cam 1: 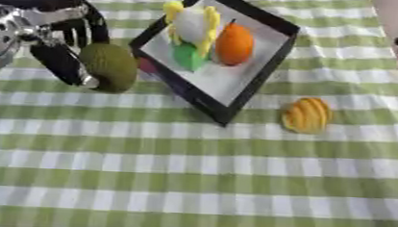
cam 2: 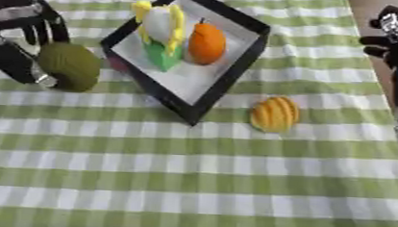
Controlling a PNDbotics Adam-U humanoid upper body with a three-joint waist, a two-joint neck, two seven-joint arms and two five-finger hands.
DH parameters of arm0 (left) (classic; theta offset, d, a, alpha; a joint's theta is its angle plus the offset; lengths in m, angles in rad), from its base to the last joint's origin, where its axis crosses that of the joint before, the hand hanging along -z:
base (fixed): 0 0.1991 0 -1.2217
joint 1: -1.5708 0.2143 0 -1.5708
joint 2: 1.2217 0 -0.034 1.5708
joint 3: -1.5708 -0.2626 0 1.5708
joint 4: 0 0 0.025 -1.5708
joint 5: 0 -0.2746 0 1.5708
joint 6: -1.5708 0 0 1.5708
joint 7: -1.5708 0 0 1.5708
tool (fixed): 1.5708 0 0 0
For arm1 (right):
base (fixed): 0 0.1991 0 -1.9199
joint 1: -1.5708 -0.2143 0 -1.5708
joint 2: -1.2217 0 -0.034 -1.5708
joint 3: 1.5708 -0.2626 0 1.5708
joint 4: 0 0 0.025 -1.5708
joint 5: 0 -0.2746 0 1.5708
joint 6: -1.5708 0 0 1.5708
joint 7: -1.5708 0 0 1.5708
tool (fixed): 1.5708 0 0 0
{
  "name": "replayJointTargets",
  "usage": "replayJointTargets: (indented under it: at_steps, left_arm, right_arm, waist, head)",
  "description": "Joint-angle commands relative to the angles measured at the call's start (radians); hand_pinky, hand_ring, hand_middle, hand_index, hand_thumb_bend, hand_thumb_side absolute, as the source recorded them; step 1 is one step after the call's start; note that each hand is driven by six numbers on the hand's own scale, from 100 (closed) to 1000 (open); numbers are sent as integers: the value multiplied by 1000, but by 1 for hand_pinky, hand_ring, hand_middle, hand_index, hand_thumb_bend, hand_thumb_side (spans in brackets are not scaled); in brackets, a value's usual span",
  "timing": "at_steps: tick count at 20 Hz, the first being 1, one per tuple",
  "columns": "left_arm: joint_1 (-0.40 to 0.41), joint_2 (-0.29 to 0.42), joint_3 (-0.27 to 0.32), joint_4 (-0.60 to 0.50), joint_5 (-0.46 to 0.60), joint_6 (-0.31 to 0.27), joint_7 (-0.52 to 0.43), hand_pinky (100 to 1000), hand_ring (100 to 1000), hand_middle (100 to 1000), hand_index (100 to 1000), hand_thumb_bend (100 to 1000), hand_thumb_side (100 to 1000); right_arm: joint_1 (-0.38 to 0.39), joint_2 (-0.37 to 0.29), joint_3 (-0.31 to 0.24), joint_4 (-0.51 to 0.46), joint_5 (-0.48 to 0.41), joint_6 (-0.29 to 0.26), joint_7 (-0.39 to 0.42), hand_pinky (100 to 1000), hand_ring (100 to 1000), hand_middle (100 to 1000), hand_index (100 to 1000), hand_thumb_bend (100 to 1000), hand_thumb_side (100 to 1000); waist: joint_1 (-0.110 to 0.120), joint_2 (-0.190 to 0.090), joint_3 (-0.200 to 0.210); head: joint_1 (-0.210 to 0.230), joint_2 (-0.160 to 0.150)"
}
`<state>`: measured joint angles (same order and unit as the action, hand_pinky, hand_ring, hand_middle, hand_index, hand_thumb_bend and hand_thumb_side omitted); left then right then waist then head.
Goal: Pick up objects on the table and place them in the box.
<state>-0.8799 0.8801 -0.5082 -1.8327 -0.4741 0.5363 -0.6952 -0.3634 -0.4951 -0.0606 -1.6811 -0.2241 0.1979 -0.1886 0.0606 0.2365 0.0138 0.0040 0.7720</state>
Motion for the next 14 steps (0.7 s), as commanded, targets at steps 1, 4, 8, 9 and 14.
replayJointTargets:
  at_steps: [1,4,8,9,14]
  left_arm:
    - [-50,27,20,-25,-25,11,-37,614,578,579,628,531,100]
    - [-106,-4,4,-16,-50,-6,-54,616,581,582,630,542,100]
    - [-197,-87,-26,38,-105,-37,-60,616,583,583,630,558,100]
    - [-221,-112,-34,61,-122,-44,-57,617,583,583,630,557,100]
    - [-315,-241,-64,195,-206,-73,-53,623,586,586,634,566,100]
  right_arm:
    - [-10,-35,-8,-14,2,-1,0,783,708,758,901,100,704]
    - [-11,-37,-7,-14,2,-1,0,783,708,757,901,100,699]
    - [-18,-39,-5,-15,-2,-3,3,783,708,757,901,100,691]
    - [-20,-39,-4,-16,-3,-4,4,783,708,757,901,100,690]
    - [-31,-38,0,-17,-7,-7,7,783,708,757,901,100,684]
  waist:
    - [13,-36,1]
    - [14,-39,-2]
    - [11,-42,-9]
    - [10,-42,-12]
    - [3,-39,-25]
  head:
    - [-4,-2]
    - [-6,-2]
    - [-12,-2]
    - [-14,-2]
    - [-13,-2]
